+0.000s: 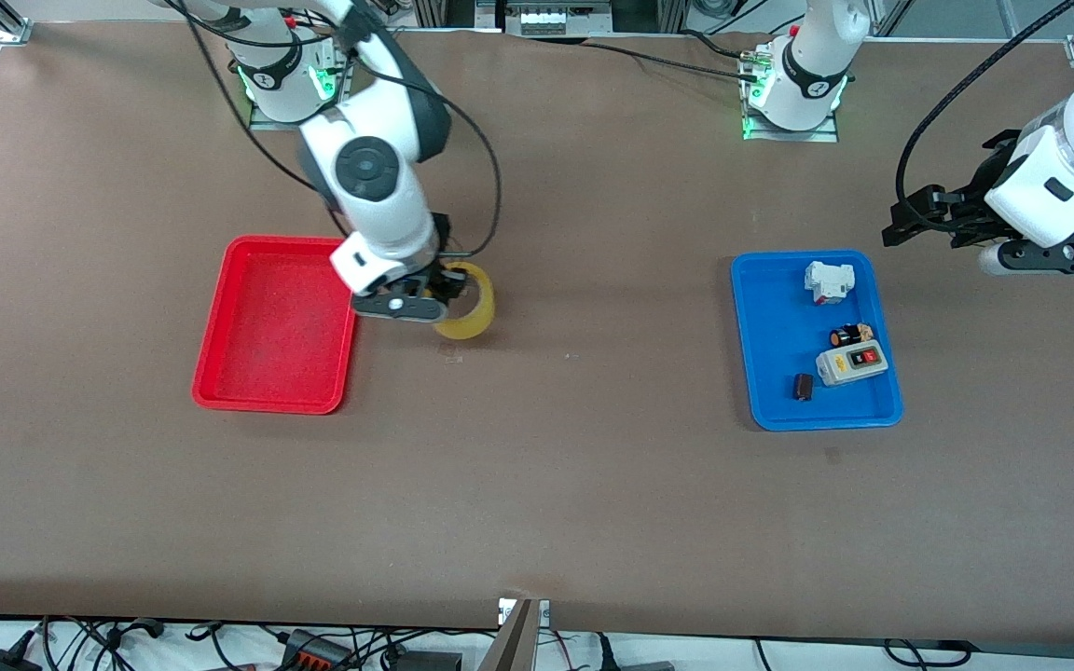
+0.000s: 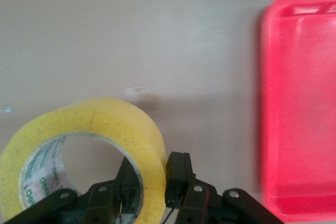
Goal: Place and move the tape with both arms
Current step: 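Grasp the tape roll with the right gripper and move it into the red tray, then lower the tape roll into the red tray and open the right gripper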
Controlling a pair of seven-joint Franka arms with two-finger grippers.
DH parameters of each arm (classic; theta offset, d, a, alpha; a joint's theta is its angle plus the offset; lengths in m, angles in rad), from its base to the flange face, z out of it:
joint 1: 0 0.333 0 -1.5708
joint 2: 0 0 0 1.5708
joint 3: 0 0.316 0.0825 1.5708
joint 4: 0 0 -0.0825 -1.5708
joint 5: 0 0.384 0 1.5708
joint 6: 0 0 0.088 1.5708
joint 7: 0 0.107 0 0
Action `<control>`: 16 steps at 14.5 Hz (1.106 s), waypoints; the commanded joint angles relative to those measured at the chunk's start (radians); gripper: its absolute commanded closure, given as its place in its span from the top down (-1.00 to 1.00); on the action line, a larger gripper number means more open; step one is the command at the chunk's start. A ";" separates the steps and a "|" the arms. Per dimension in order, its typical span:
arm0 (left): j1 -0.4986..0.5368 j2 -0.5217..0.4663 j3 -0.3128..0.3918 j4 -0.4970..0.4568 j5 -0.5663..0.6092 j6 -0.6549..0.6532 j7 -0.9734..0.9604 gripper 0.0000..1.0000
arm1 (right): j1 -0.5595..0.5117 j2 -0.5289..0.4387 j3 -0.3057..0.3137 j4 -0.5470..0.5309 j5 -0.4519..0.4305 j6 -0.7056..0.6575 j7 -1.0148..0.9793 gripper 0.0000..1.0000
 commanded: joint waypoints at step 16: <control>0.000 -0.040 -0.024 -0.076 0.020 0.082 0.016 1.00 | -0.544 -0.027 0.012 -0.401 -0.007 0.300 -0.746 -0.96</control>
